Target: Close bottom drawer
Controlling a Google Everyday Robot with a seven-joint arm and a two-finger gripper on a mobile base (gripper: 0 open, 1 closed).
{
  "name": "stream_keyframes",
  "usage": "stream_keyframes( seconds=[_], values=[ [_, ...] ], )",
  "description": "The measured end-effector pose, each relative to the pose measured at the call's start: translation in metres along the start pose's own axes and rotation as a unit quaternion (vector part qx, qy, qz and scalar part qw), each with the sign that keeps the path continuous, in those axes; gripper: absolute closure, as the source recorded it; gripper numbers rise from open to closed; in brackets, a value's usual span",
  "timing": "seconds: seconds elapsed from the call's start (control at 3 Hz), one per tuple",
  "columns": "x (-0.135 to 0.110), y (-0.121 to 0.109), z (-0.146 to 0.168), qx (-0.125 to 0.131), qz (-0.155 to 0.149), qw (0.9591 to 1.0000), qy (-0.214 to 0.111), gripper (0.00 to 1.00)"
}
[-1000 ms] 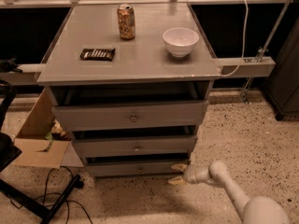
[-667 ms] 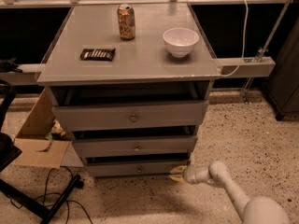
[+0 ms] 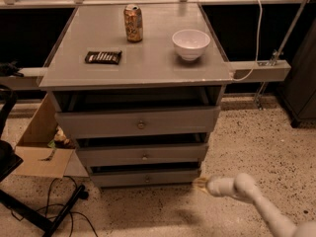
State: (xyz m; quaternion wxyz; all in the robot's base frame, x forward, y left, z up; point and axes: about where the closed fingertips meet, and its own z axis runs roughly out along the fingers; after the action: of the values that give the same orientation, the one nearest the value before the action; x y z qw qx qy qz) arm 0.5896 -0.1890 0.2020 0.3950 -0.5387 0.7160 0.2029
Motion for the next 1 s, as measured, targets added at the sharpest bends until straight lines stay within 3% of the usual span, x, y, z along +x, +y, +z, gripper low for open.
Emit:
stream_keyframes(
  seconds=[0.33, 0.67, 1.0],
  values=[
    [0.017, -0.035, -0.106, 0.084, -0.018, 0.9923, 0.089, 1.0],
    [0.011, -0.056, -0.183, 0.135, -0.062, 0.9719, 0.182, 1.0],
    [-0.047, -0.067, -0.247, 0.169, -0.136, 0.9446, 0.246, 1.0]
  ],
)
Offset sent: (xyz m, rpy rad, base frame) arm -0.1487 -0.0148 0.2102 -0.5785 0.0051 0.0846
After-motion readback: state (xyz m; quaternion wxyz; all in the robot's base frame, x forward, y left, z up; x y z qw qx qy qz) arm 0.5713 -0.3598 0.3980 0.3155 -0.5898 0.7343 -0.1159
